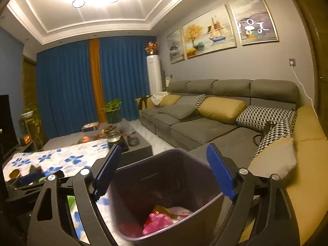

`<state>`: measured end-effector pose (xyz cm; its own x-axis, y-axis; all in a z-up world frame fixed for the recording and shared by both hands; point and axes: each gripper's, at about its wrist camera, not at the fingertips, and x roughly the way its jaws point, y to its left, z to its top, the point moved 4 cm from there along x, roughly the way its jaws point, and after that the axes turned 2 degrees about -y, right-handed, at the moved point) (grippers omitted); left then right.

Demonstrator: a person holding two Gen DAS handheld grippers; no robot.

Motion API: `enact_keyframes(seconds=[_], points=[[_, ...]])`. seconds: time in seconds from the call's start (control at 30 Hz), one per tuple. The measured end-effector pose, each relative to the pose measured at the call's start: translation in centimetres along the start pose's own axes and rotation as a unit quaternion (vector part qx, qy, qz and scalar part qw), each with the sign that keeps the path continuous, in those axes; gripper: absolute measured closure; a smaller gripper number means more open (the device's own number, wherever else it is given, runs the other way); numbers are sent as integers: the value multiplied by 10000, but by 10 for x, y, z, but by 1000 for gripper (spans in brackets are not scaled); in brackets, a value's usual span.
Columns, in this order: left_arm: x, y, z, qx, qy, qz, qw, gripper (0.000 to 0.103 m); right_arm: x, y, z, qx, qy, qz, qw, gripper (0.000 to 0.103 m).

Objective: Collect trash
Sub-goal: 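Move both tools back over the remaining trash on the table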

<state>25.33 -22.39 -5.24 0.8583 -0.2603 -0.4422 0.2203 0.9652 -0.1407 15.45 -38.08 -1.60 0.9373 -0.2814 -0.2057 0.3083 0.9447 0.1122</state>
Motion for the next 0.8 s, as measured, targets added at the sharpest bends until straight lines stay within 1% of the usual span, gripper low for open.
enact_keyframes(seconds=[0.17, 0.23, 0.3, 0.43, 0.53, 0.63, 0.8], points=[[-30, 52, -7, -125, -147, 590, 9981, 8, -9, 31, -13, -140, 143, 341, 9992, 19], [-43, 78, -10, -188, -213, 929, 9953, 8, -11, 47, -18, -182, 227, 510, 9983, 19], [-54, 101, -13, -279, -222, 1150, 9927, 8, -13, 62, -23, -222, 306, 661, 9971, 19], [-73, 138, -19, -414, -206, 1488, 9878, 8, -18, 103, -37, -352, 437, 1027, 9931, 19], [-91, 169, -23, -561, -272, 1693, 9836, 8, -19, 133, -48, -471, 581, 1282, 9889, 19], [-106, 189, -26, -577, -328, 1903, 9795, 8, -20, 164, -59, -609, 748, 1513, 9838, 19], [-125, 228, -33, -787, -353, 2118, 9735, 8, -17, 202, -71, -836, 925, 1811, 9755, 21]])
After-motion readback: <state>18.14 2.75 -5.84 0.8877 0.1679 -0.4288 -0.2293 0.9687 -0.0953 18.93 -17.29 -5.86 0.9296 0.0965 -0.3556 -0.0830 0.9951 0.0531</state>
